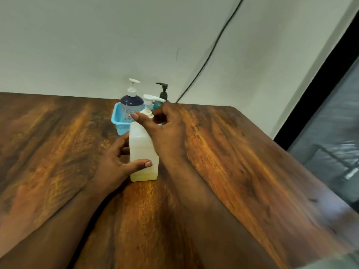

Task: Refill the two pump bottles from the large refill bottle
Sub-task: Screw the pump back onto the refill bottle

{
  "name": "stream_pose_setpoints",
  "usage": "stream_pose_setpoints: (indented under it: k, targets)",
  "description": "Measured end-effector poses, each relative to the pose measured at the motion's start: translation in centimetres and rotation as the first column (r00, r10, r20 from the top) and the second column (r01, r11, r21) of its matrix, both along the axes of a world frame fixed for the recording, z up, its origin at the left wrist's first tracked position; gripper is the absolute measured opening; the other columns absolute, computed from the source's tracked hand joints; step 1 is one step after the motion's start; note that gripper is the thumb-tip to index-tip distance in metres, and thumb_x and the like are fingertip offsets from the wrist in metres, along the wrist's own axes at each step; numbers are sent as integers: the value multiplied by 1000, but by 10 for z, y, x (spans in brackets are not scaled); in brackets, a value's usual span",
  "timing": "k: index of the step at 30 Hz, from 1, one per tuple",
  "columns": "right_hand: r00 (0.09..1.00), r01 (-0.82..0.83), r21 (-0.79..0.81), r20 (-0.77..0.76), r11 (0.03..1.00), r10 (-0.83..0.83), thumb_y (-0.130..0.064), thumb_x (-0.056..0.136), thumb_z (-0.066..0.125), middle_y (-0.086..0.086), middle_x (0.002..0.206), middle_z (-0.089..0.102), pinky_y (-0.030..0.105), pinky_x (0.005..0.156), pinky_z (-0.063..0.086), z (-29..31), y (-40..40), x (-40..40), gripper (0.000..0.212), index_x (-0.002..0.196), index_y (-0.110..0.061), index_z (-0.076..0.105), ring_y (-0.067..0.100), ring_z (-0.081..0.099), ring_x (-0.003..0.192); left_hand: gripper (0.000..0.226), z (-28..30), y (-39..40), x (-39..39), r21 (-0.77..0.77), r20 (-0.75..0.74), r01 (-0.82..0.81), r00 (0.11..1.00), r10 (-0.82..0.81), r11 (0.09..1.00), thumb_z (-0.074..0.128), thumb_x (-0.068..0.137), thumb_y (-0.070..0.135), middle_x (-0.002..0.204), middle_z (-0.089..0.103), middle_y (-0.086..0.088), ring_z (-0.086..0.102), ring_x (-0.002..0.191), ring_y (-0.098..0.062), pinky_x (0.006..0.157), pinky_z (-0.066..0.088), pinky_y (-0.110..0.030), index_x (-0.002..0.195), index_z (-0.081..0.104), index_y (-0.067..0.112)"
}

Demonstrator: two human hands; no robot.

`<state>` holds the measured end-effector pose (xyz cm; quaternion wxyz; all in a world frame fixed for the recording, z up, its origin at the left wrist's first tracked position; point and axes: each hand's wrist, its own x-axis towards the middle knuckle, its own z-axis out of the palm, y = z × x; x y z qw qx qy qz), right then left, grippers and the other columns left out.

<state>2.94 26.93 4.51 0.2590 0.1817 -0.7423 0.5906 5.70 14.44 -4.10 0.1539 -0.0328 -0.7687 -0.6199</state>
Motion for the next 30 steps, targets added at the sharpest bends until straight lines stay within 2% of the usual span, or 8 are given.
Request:
stream_pose_setpoints:
  k: [3, 6, 11, 14, 17, 20, 25, 30]
  targets:
    - [993, -94, -27, 64, 995, 95, -29, 74, 79, -15, 71, 58, 17, 63, 54, 0, -1, -2, 23, 76, -24, 57, 0, 60, 73, 100, -1, -2, -1, -15, 21, -5, 1000, 5, 1000, 80, 52, 46, 116, 58, 20, 57, 102, 1, 76, 49, -17, 142, 42, 30]
    - [951, -219, -57, 210, 974, 226, -28, 78, 75, -14, 86, 65, 34, 74, 60, -3, 7, -11, 16, 87, -25, 63, 7, 65, 86, 101, 0, -4, 0, -37, 18, 8, 1000, -7, 999, 85, 50, 50, 115, 60, 23, 59, 105, -1, 80, 50, -20, 141, 44, 31]
    - [854, -360, -282, 283, 889, 436, -23, 91, 59, 0, 106, 69, 30, 74, 59, -16, 16, -16, 24, 112, -15, 66, 15, 68, 93, 94, 1, -3, 0, -76, -1, 9, 1000, -9, 997, 84, 54, 41, 121, 62, 14, 59, 111, -7, 86, 52, -27, 140, 48, 26]
    - [859, -344, -348, 259, 872, 442, -26, 89, 61, 8, 116, 66, 38, 76, 58, -25, 7, -18, 29, 116, -17, 63, 25, 66, 101, 95, 0, -5, -2, -75, 2, 4, 1000, -4, 997, 83, 53, 43, 121, 61, 16, 59, 110, -5, 83, 52, -23, 140, 48, 27]
    - [877, -324, -395, 216, 860, 430, -15, 80, 72, 8, 110, 67, 42, 76, 58, -28, 3, -16, 28, 104, -22, 60, 23, 67, 99, 100, 0, -4, -1, -87, -16, 12, 1000, -14, 996, 87, 51, 52, 120, 61, 19, 60, 106, 1, 78, 51, -14, 140, 48, 28]
    - [890, -308, -449, 174, 839, 420, -8, 72, 78, 9, 107, 67, 51, 79, 57, -32, 2, -13, 38, 98, -24, 56, 23, 68, 98, 101, 0, -4, 0, -92, -20, 9, 1000, -11, 996, 86, 50, 56, 122, 62, 16, 61, 107, -1, 80, 55, -17, 139, 48, 28]
    - [922, -293, -428, 110, 855, 371, -13, 64, 84, 15, 106, 56, 44, 79, 58, -36, 0, -13, 73, 125, -34, 50, 25, 63, 101, 99, 0, -6, 0, -106, -30, 22, 999, -26, 994, 89, 52, 50, 123, 62, 14, 60, 108, 1, 83, 54, -17, 139, 48, 28]
    - [943, -259, -284, 131, 923, 305, -36, 59, 84, 0, 120, 61, 47, 87, 55, -38, 1, -17, 50, 106, -34, 66, 18, 61, 112, 94, 1, -7, -1, -100, -39, 37, 998, -41, 994, 89, 54, 47, 120, 61, 17, 59, 106, 5, 80, 51, -11, 137, 50, 29]
